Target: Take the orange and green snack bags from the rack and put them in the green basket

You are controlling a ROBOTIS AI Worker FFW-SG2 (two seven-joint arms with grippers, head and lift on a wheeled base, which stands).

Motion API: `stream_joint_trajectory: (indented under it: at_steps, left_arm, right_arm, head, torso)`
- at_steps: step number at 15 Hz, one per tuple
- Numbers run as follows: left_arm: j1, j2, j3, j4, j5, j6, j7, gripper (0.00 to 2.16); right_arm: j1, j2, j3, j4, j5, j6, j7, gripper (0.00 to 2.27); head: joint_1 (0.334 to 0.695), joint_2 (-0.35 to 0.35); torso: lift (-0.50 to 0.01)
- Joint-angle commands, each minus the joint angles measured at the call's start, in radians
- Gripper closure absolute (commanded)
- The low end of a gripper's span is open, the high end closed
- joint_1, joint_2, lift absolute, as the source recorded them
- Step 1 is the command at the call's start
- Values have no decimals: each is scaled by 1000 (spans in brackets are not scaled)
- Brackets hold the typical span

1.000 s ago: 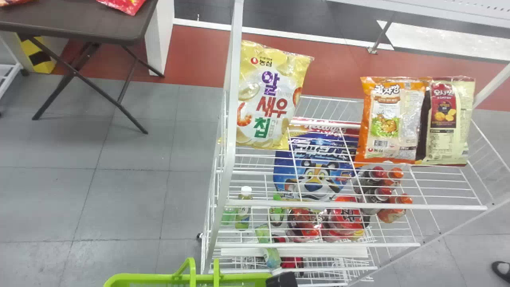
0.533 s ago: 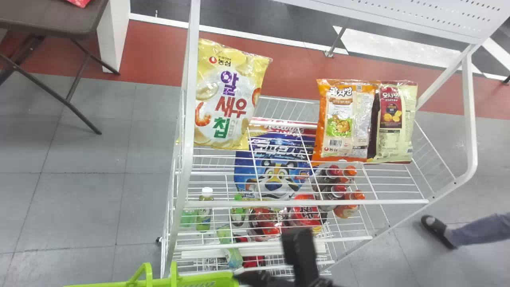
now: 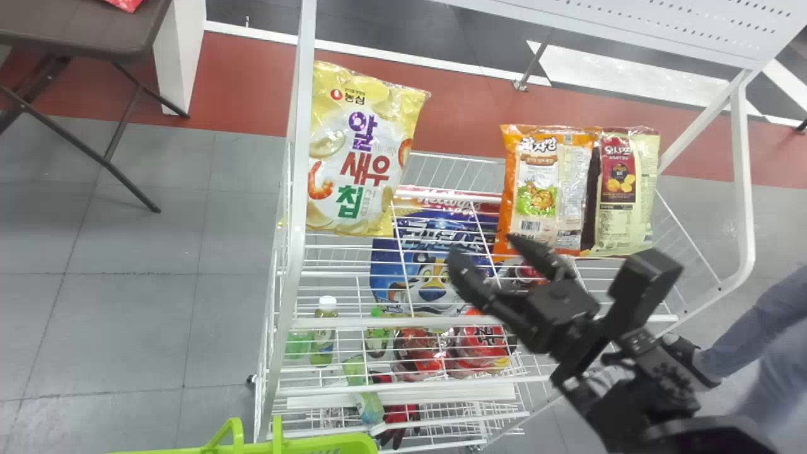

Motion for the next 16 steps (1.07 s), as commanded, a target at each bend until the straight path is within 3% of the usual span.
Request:
stream_joint_trajectory:
  at_steps: [1,9,16]
  left_arm:
    - [1,0,-6,2,-10,2,1,1953]
    - [-22,12,-37,11,-39,36,6,1953]
    - [-17,15,-44,14,-44,36,3,1953]
  right_arm:
    - [-72,2,-58,126,-4,-160,15,66]
    - [-239,2,-153,381,31,-175,11,76]
    - [-423,-10,-143,556,111,-142,5,76]
  head:
    - [695,-350]
    - [695,-350]
    - [695,-350]
  torso:
    - [0]
    - [0]
    - [0]
